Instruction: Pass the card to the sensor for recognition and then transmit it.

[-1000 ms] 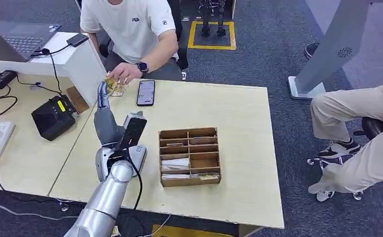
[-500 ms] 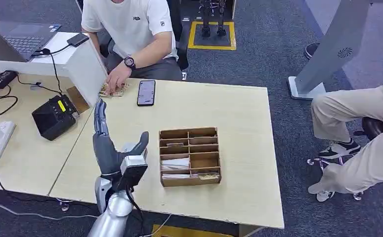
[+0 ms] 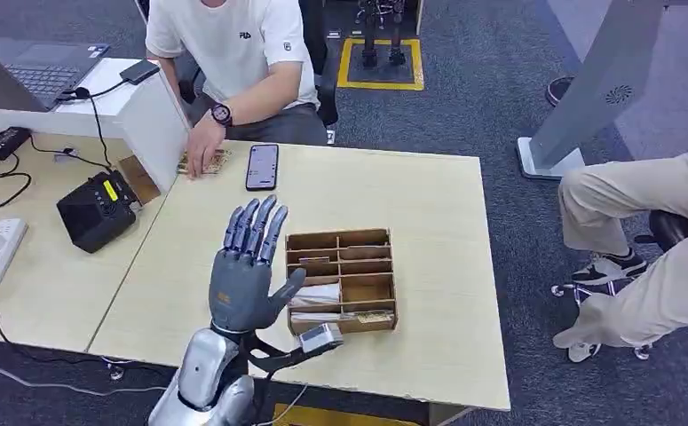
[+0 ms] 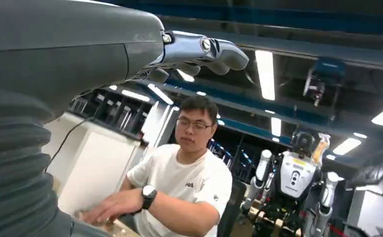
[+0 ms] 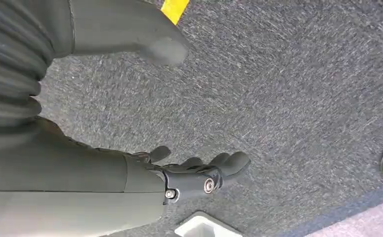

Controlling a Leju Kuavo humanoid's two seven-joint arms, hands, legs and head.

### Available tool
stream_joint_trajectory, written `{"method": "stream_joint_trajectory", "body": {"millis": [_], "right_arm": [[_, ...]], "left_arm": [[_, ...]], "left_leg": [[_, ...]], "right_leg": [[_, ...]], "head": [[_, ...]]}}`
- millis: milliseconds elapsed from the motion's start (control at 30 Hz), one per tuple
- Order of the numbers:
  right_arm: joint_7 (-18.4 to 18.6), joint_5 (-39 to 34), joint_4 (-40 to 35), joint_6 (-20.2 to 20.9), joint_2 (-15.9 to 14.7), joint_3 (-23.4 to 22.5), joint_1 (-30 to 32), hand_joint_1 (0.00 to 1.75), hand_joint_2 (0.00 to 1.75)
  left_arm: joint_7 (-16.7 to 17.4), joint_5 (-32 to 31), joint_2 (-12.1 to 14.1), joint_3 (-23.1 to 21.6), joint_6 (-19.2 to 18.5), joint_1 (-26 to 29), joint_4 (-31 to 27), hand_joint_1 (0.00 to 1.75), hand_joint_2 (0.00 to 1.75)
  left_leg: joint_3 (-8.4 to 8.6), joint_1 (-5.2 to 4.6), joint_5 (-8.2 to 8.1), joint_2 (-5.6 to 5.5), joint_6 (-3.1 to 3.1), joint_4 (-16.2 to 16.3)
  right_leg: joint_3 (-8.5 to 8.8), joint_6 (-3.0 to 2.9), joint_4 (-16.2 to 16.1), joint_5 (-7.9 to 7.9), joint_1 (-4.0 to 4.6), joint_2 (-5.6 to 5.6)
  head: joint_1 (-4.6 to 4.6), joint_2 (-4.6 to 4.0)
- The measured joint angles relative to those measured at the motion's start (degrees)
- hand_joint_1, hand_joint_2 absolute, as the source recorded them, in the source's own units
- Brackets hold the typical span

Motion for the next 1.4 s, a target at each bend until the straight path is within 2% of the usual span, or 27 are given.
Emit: {"method": "stream_joint_trajectory", "body": {"millis": [133,367,567,700,800,1000,1400], "right_arm": [[-0.2,-0.4,0.3,0.0,0.0,0.0,0.0,0.0,1.75],[-0.4,-0.5,0.7,0.0,-0.1,0.0,0.0,0.0,1.75],[0.0,-0.4,0.7,0.0,-0.1,0.0,0.1,0.0,1.75],[0.5,0.3,0.7,0.0,-0.1,0.0,0.1,0.0,1.75],[0.1,0.0,0.7,0.0,-0.1,0.0,0.1,0.0,1.75],[0.3,0.1,0.7,0.0,-0.1,0.0,0.2,0.0,1.75],[0.2,0.3,0.7,0.0,-0.1,0.0,0.2,0.0,1.75]], "left_arm": [[3.8,-4.1,2.1,-2.8,-3.6,-2.2,0.0,0.0,1.75],[4.9,-5.2,3.9,-4.9,-5.0,-3.9,0.1,0.0,1.75],[9.3,-6.7,4.8,-6.9,-9.5,-6.5,0.9,0.0,1.75],[12.1,-6.9,5.2,-8.1,-16.4,-9.6,2.9,0.0,1.75],[12.5,-6.8,5.5,-9.1,-20.5,-12.4,5.4,0.0,1.75],[12.8,-6.4,5.9,-10.5,-24.5,-15.3,8.8,0.0,1.75],[12.6,-6.1,6.1,-11.3,-25.7,-16.6,11.0,0.0,1.75]], "left_leg": [[0.0,0.0,0.0,0.0,0.0,0.0],[0.0,0.0,0.0,0.0,0.0,0.0],[0.0,0.0,0.0,0.0,0.0,0.0],[0.0,0.0,0.03,0.0,0.02,0.0],[0.0,0.0,0.04,0.0,0.01,0.0],[0.0,0.0,0.04,0.0,0.01,0.0],[-0.01,0.0,0.04,0.01,0.01,0.0]], "right_leg": [[0.0,0.0,0.0,0.0,0.0,0.0],[-0.01,0.0,0.0,0.0,0.0,0.01],[-0.01,0.0,0.0,0.0,0.0,0.01],[-0.01,-0.02,0.0,0.02,0.0,0.0],[-0.01,-0.02,0.0,0.03,0.0,0.01],[-0.03,-0.03,0.0,0.03,0.0,0.03],[-0.03,-0.03,0.0,0.03,0.0,0.03]], "head": [[0.0,0.0],[0.0,0.0],[0.0,0.0],[0.02,0.0],[0.0,0.0],[0.0,0.0],[0.0,0.0]]}}
